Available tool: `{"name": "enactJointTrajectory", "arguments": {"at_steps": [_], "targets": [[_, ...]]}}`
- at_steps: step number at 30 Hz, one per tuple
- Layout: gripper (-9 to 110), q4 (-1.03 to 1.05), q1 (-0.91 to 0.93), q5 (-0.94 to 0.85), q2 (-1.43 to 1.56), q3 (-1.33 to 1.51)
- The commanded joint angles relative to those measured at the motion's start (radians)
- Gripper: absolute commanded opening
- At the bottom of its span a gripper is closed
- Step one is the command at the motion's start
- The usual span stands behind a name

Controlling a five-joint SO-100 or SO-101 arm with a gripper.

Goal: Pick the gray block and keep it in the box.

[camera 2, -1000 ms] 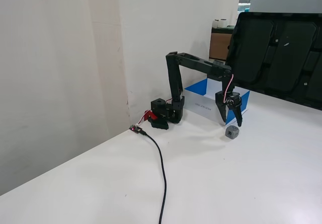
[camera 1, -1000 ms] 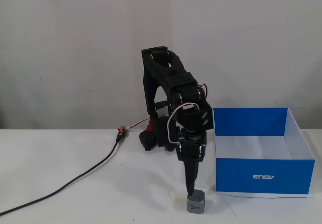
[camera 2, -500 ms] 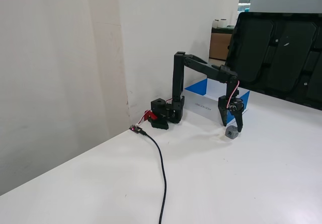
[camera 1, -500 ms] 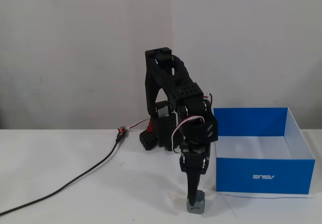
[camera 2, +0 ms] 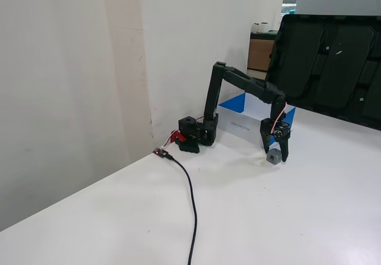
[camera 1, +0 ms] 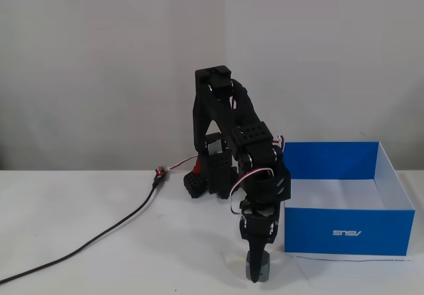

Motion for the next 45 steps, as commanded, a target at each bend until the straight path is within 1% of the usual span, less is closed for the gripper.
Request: {"name": "enactJointTrajectory", "arguments": {"at_steps": [1,4,10,14,21,27,30,35,41,45], "targets": [[18,-0.012,0.006,0.012,0.002,-0.077],[12,-0.012,0.011,0.012,-0.012,-0.084],[10,0.002,0.012,0.008,-0.012,-0.098],[9,0.051,0.017,-0.003,0.011,-0.141],[9,0.252,0.020,-0.035,0.037,-0.383],[9,0.400,-0.028,-0.075,0.127,-0.529],[9,0.459,-0.067,-0.110,0.179,-0.588],[9,0.479,-0.167,-0.179,0.304,-0.591],[9,0.479,-0.350,-0.281,0.410,-0.540],[8,0.479,-0.491,-0.313,0.428,-0.482]]}}
